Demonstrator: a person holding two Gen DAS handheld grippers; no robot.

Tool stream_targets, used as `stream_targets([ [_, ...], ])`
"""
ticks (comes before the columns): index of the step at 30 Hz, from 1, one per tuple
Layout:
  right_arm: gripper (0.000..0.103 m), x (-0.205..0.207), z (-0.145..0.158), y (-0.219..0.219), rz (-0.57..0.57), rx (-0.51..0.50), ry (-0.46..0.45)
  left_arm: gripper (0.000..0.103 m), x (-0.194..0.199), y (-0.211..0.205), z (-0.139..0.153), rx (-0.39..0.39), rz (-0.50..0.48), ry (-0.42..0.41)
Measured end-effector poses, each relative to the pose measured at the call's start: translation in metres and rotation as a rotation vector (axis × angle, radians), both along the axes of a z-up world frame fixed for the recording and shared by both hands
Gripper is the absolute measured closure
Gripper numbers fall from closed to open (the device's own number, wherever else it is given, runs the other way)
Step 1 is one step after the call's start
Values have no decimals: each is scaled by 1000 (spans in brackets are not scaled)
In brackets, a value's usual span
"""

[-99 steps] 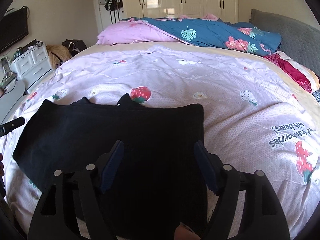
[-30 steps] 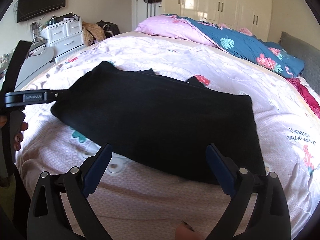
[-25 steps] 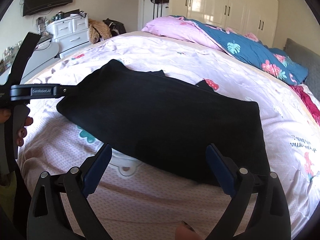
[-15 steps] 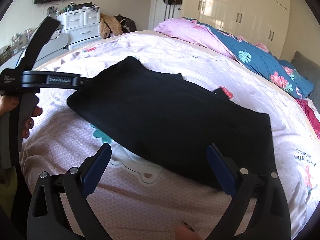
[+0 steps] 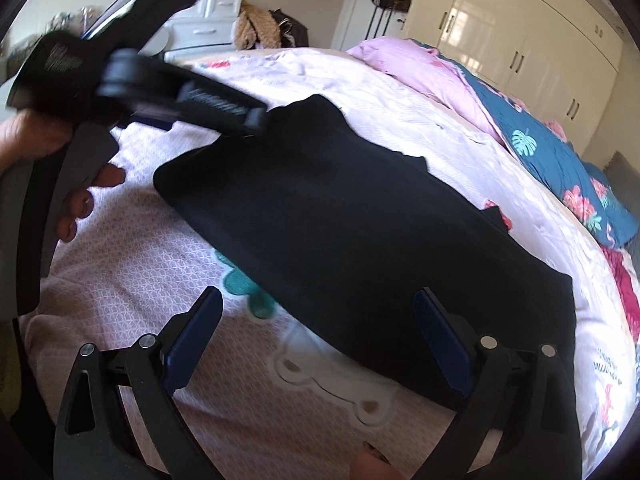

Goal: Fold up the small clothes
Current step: 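Grasp the edge of the folded black shirt with both tools together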

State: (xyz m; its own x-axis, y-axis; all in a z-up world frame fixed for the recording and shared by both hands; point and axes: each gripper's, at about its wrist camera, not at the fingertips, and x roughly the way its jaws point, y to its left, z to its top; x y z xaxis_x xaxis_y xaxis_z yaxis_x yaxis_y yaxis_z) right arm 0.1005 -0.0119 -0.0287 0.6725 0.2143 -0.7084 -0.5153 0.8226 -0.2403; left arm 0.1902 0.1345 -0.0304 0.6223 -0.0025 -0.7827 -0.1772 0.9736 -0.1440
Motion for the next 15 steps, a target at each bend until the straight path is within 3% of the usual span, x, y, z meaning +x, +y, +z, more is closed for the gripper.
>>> stream_targets([
  [8, 8, 10, -14, 24, 52, -48, -12, 10, 23, 2, -6, 5, 1, 13],
  [15, 6, 30, -15, 44, 52, -80, -12, 10, 48, 18, -3, -43, 26, -6],
])
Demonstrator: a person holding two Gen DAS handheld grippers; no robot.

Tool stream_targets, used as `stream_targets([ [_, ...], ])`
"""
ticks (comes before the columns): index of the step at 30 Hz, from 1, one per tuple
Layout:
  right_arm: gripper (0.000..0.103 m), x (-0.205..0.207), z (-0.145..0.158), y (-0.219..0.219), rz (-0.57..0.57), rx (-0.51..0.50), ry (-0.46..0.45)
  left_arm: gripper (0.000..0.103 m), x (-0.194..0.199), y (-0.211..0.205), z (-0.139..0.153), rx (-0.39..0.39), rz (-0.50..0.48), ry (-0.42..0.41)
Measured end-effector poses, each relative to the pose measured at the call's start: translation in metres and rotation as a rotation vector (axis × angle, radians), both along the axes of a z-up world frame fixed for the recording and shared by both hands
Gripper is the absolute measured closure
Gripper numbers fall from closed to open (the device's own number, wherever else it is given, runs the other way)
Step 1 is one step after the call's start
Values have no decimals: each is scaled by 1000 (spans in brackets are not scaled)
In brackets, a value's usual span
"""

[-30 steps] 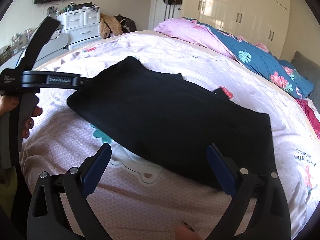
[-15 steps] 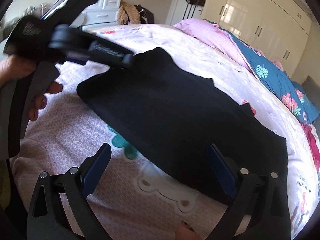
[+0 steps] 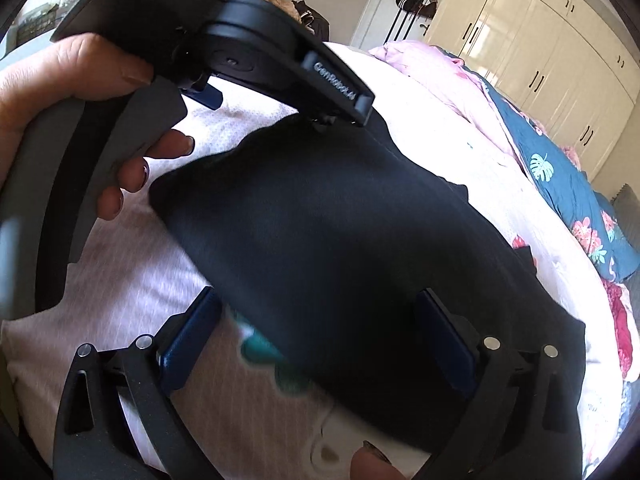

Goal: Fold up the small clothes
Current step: 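Grasp the edge of the folded black shirt with both tools together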

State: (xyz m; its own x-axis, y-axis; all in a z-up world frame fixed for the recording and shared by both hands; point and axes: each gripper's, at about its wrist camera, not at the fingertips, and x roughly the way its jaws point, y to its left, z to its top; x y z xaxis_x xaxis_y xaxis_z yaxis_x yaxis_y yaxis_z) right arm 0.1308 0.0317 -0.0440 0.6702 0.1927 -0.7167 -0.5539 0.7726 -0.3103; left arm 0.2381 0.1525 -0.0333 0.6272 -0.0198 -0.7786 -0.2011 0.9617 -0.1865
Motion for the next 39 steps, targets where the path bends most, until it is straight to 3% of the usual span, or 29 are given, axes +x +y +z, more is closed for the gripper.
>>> stream_targets([
  [6, 6, 19, -2, 17, 3, -19, -12, 10, 15, 12, -4, -60, 8, -4],
  [11, 9, 14, 7, 14, 6, -39, -151, 10, 29, 10, -5, -42, -20, 8],
  [13, 34, 12, 12, 8, 20, -9, -159, 10, 32, 8, -4, -48, -40, 11],
  [17, 62, 3, 20, 0, 38, 43, -179, 10, 34, 3, -2, -54, -63, 8],
  [19, 86, -2, 25, -4, 46, 72, -191, 10, 33, -3, -2, -50, -84, 12],
  [22, 94, -9, 30, -10, 48, 90, -208, 10, 33, -13, -2, -67, -120, 15],
  [28, 96, -13, 35, -22, 38, 103, -236, 10, 30, -33, -5, -117, -181, 20],
  [30, 96, -17, 36, -23, 35, 105, -255, 20, 28, -38, -1, -138, -184, 7],
  [32, 96, -21, 35, -29, 36, 108, -269, 44, 25, -43, 3, -152, -199, -5],
  [35, 96, -29, 35, -37, 25, 116, -279, 69, 20, -54, 9, -145, -212, -22],
  [38, 96, -37, 36, -46, 7, 124, -293, 85, 12, -63, 23, -147, -224, -68],
  [39, 97, -40, 38, -51, -1, 132, -299, 86, 9, -65, 28, -152, -227, -82],
])
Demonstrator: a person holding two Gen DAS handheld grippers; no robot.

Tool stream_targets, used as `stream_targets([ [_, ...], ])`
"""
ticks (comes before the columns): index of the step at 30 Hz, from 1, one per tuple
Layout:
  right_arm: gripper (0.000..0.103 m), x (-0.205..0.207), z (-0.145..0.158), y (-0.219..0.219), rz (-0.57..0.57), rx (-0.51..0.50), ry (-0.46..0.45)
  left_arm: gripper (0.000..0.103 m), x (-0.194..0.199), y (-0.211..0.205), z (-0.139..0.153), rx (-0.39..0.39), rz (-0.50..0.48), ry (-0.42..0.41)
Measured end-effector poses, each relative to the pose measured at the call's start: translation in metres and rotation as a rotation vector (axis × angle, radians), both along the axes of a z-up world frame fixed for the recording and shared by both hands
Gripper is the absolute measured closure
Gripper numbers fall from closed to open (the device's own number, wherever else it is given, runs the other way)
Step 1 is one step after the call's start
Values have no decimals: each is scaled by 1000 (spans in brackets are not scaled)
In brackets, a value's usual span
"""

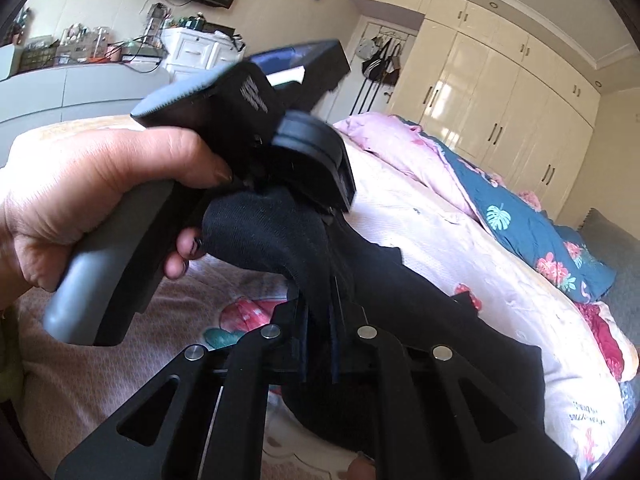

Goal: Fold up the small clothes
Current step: 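Grasp the edge of the folded black shirt with both tools together, then lift the held shirt edge with both tools and fold it over the rest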

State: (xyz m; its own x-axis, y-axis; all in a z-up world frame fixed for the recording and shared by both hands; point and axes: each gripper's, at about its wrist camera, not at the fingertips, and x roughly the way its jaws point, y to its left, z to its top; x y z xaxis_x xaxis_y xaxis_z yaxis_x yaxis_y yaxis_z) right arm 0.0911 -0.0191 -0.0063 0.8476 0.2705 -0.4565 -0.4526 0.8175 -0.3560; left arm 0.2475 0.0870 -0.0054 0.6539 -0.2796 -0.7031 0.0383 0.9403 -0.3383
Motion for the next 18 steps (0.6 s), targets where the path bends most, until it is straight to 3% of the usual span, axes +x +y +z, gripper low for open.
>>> stream_targets([
  [8, 97, -10, 11, -34, -74, 68, -13, 91, -25, -35, 38, -5, -29, -95],
  [12, 97, -9, 21, -59, -126, 162, 15, 91, -30, -56, 50, 7, -45, -113],
  [18, 97, -15, 30, -91, -203, 229, -19, 91, -32, -88, 67, -1, -92, -129],
])
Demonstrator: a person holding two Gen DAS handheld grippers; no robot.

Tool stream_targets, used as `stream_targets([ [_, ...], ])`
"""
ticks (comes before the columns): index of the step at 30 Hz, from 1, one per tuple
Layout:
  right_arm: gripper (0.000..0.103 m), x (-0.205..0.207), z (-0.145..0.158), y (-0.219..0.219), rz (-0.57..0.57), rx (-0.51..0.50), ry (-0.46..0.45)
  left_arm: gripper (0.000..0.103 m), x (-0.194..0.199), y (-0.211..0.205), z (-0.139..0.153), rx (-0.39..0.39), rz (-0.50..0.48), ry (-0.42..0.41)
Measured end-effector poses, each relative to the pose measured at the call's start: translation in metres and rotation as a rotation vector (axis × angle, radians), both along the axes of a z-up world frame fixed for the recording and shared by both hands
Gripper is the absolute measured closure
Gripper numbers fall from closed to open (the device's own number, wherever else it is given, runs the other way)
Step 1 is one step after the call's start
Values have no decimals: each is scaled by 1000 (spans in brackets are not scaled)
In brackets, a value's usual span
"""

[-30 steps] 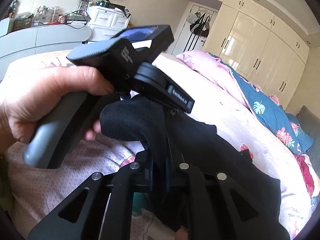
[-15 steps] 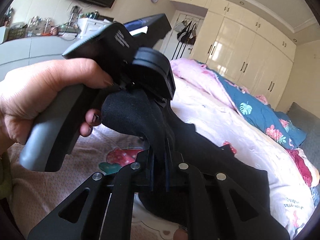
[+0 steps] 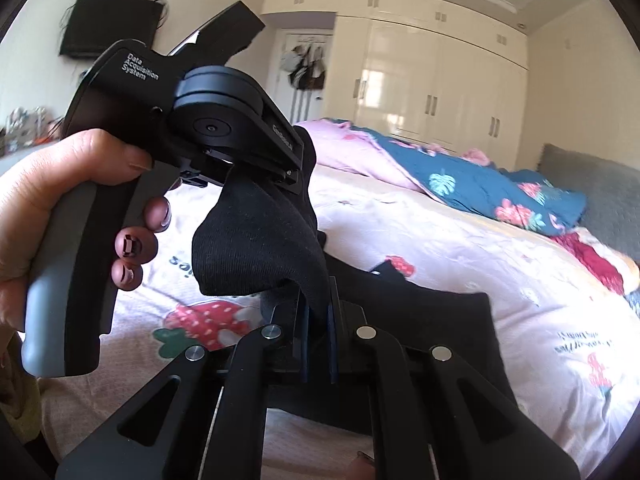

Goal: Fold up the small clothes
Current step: 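Lift the held shirt edge with both tools and fold it over the rest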

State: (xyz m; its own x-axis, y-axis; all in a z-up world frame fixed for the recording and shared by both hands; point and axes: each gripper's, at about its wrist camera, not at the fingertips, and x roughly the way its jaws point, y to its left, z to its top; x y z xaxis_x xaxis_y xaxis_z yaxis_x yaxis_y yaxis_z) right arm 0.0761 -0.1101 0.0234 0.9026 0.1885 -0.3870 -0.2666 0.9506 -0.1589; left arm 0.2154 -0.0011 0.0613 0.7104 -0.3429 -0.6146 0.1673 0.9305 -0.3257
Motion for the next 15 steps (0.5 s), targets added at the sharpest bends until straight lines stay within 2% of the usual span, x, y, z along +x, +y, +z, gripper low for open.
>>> stream_targets([
  [6, 97, -1, 6, -30, -61, 73, 21, 91, 1, -34, 9, 28, -39, 3],
  [15, 97, 8, 1, -77, -130, 227, 154, 91, 14, -77, -4, 37, -94, 71],
])
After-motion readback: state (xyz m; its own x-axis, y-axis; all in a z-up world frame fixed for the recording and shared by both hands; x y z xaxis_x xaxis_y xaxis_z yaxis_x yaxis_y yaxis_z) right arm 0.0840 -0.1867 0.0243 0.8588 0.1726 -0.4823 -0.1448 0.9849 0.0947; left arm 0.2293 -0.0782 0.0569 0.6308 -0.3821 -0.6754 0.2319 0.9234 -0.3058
